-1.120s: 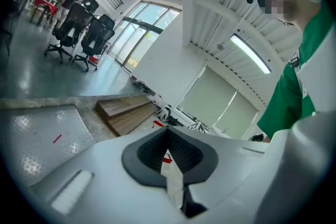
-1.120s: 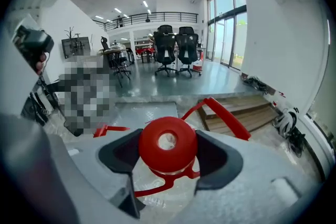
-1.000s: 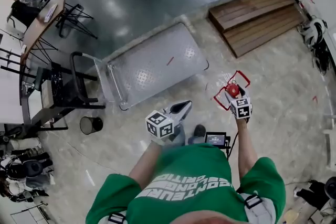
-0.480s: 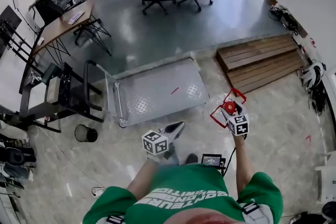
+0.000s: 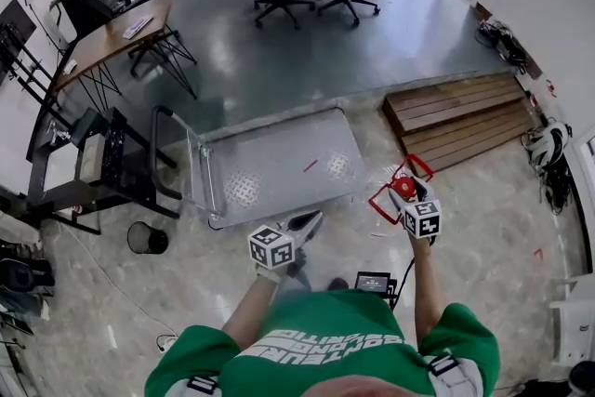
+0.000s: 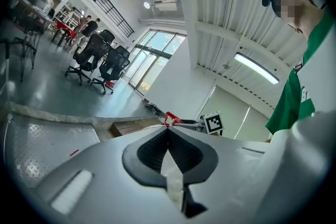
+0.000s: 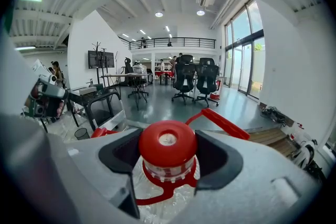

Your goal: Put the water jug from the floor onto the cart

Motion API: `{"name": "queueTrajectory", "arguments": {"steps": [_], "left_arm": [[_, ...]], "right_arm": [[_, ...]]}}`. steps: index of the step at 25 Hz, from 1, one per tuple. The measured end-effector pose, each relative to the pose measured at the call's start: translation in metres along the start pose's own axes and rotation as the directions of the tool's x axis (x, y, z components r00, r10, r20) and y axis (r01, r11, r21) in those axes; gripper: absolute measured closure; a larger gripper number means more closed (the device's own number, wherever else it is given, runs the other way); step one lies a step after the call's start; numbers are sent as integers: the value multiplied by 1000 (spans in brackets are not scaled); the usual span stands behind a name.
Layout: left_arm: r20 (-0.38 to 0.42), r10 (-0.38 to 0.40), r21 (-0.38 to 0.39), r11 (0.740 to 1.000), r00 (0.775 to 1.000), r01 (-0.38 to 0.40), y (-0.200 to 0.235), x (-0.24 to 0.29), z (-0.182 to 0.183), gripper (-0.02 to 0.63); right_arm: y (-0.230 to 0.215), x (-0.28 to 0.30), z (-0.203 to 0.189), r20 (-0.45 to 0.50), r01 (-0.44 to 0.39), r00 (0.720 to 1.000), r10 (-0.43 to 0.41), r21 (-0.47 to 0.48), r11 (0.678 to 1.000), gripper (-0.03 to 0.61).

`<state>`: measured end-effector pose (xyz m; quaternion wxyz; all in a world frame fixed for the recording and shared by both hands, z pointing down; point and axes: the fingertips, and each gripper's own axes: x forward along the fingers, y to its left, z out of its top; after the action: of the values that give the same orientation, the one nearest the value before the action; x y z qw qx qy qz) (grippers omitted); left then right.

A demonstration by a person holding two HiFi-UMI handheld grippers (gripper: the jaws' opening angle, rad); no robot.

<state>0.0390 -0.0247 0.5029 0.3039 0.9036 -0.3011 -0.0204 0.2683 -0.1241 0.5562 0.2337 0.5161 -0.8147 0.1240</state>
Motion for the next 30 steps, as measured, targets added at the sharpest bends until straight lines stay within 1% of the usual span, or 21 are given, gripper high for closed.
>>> {"name": "queueTrajectory", "arguments": {"steps": [4, 11, 15, 18, 22, 25, 30], "left_arm": [[13, 3, -11, 1000, 1000, -3, 32, -13, 22, 600], [47, 36, -37, 999, 998, -34, 88, -31, 53, 600], [65, 40, -40, 998, 997, -37, 114, -42, 70, 600], [77, 59, -34, 998, 995, -57, 135, -58, 84, 600], [124, 100, -52, 994, 987, -94, 161, -86, 101, 600], [149, 139, -70, 989, 979, -130, 179, -108, 106, 600], [186, 177, -79, 983, 966, -165, 195, -129, 118, 600]], "right_arm": [[16, 21, 16, -19, -1, 1000, 1, -22, 1000, 282], [36, 59, 45, -34, -21, 999, 19, -39, 999, 282], [52, 88, 69, -34, -35, 999, 33, -59, 998, 282], [65, 110, 89, -36, -51, 998, 48, -80, 995, 282], [79, 135, 114, -39, -66, 997, 62, -106, 992, 282], [90, 153, 129, -32, -75, 997, 72, -108, 991, 282], [110, 186, 151, -29, -116, 993, 113, -120, 986, 282]]}}
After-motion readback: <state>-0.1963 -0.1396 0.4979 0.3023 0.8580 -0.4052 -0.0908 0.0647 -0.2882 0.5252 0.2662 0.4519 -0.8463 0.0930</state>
